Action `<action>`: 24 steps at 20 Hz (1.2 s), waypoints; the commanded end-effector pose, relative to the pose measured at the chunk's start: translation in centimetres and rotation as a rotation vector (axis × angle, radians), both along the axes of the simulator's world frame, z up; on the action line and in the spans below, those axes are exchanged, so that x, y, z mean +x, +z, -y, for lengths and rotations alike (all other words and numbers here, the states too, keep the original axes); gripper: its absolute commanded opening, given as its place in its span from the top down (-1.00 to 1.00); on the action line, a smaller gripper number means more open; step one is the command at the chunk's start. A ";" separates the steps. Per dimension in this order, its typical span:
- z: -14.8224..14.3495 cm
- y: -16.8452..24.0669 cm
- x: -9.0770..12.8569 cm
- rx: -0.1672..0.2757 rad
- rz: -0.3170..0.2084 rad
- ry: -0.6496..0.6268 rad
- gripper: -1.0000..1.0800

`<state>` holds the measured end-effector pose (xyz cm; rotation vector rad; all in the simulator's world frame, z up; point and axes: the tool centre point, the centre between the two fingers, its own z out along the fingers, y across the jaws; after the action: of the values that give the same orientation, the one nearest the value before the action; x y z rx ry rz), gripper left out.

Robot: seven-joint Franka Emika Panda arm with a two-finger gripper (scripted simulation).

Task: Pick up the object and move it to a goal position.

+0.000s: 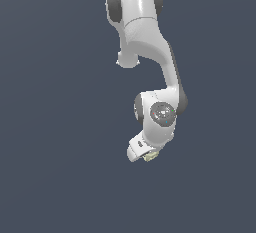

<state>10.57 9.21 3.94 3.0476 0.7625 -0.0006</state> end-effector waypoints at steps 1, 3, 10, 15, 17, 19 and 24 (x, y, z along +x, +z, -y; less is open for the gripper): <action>0.0 0.0 0.0 0.000 0.000 0.000 1.00; 0.0 0.0 0.0 0.000 0.000 0.000 1.00; 0.4 0.5 -0.3 0.000 0.000 0.000 1.00; 1.3 1.6 -1.0 0.000 0.000 0.000 1.00; 1.9 2.3 -1.4 0.000 0.000 0.000 1.00; 2.6 3.1 -1.9 0.000 0.000 0.000 1.00; 4.8 5.9 -3.6 0.000 0.000 0.000 1.00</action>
<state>7.48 5.16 8.89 3.0477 0.7632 -0.0024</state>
